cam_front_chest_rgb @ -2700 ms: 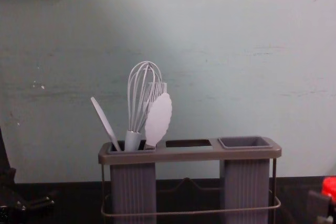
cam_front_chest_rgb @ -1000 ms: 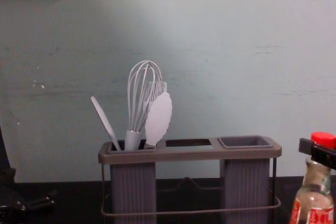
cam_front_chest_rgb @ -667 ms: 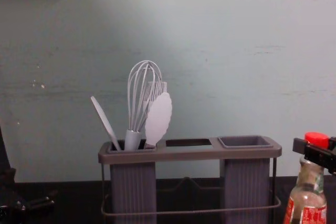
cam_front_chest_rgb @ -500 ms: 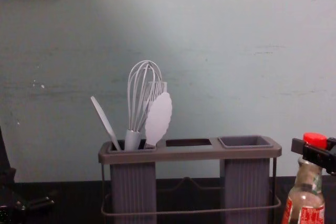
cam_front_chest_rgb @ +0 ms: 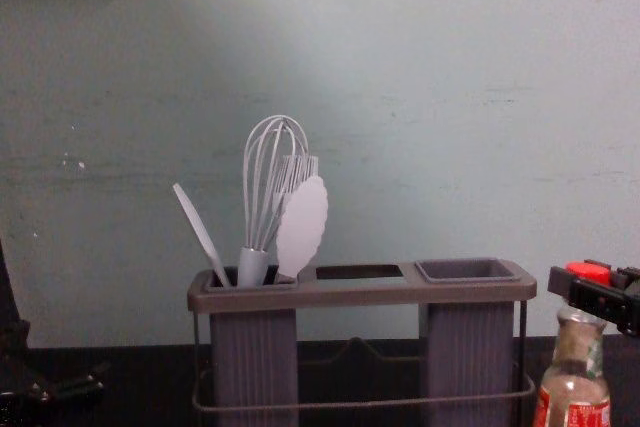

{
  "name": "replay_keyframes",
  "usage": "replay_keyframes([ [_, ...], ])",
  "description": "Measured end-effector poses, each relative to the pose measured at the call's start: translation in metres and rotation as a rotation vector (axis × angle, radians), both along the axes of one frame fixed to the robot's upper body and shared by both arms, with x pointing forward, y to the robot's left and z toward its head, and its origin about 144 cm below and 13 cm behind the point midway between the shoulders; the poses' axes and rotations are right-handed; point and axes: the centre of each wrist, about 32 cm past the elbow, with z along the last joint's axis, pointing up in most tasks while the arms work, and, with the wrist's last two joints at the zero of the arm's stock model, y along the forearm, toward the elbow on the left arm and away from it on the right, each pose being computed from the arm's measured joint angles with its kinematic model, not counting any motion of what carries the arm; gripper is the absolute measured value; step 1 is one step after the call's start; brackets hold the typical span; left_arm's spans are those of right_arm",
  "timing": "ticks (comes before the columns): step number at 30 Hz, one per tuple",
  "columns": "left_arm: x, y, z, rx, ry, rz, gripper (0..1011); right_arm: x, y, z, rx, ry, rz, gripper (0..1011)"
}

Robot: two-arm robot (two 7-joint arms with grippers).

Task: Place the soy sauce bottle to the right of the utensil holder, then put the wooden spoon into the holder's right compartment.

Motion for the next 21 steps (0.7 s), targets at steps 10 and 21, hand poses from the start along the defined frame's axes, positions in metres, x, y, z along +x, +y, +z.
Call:
replay_keyframes([
  [10,0.0,0.0,0.0,0.0,0.0,0.0,1011,-0.005,-0.003,0.008,0.013,-0.024,-0.014,838],
  [21,0.0,0.0,0.0,0.0,0.0,0.0,1011,-0.026,-0.005,0.026,-0.016,-0.07,-0.004,1000],
])
